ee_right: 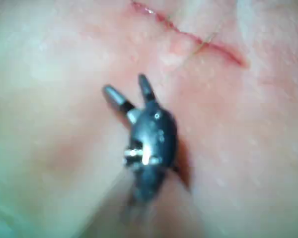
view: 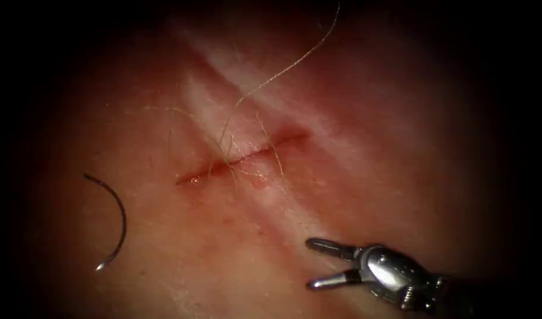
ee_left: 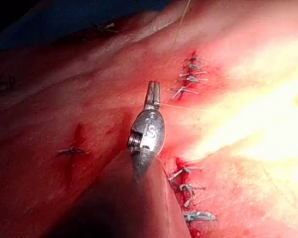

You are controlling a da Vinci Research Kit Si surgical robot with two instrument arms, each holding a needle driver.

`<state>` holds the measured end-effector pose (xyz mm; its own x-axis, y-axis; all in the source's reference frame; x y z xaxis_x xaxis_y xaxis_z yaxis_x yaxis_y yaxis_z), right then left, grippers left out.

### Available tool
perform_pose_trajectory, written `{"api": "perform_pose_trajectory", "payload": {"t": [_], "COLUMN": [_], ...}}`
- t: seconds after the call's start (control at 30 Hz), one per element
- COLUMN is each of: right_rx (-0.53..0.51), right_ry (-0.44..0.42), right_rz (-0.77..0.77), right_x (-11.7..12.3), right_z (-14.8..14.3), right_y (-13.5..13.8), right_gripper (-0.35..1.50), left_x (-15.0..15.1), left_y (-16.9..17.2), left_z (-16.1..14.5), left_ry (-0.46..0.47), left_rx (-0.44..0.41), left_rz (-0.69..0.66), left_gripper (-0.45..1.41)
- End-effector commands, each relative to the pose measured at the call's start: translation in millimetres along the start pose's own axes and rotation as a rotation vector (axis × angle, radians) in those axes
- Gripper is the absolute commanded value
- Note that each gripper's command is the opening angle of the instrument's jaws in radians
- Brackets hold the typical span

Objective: Wound Closure

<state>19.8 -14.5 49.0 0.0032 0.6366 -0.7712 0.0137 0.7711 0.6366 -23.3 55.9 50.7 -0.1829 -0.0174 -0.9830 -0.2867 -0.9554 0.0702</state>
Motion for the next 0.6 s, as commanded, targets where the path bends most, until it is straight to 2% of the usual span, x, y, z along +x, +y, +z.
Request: {"api": "perform_pose_trajectory", "payload": {"t": [0.03, 0.13, 0.37, 0.4, 0.6], "right_rx": [-0.001, -0.001, 0.103, 0.111, 0.059], "right_ry": [0.002, 0.002, -0.002, -0.002, 0.006], "right_rz": [0.001, 0.005, 0.024, 0.031, 0.067], "right_x": [0.0, 0.7, 3.1, 3.8, 7.0], "right_z": [0.6, 0.2, -3.3, -3.9, -4.8], "right_y": [0.0, -0.5, -1.5, -1.2, 3.3], "right_gripper": [1.43, 1.48, 1.43, 1.35, 1.28], "left_x": [0.4, 2.5, 8.8, 9.7, 15.0], "left_y": [0.1, 1.6, 5.2, 5.7, 10.4], "left_z": [0.5, 0.0, -1.2, -1.3, -2.1], "left_ry": [0.017, 0.06, 0.181, 0.2, 0.333], "left_rx": [-0.004, -0.012, -0.046, -0.047, -0.07], "left_rz": [-0.006, -0.03, -0.08, -0.085, -0.15], "left_gripper": [-0.45, -0.45, -0.45, -0.45, -0.45]}}
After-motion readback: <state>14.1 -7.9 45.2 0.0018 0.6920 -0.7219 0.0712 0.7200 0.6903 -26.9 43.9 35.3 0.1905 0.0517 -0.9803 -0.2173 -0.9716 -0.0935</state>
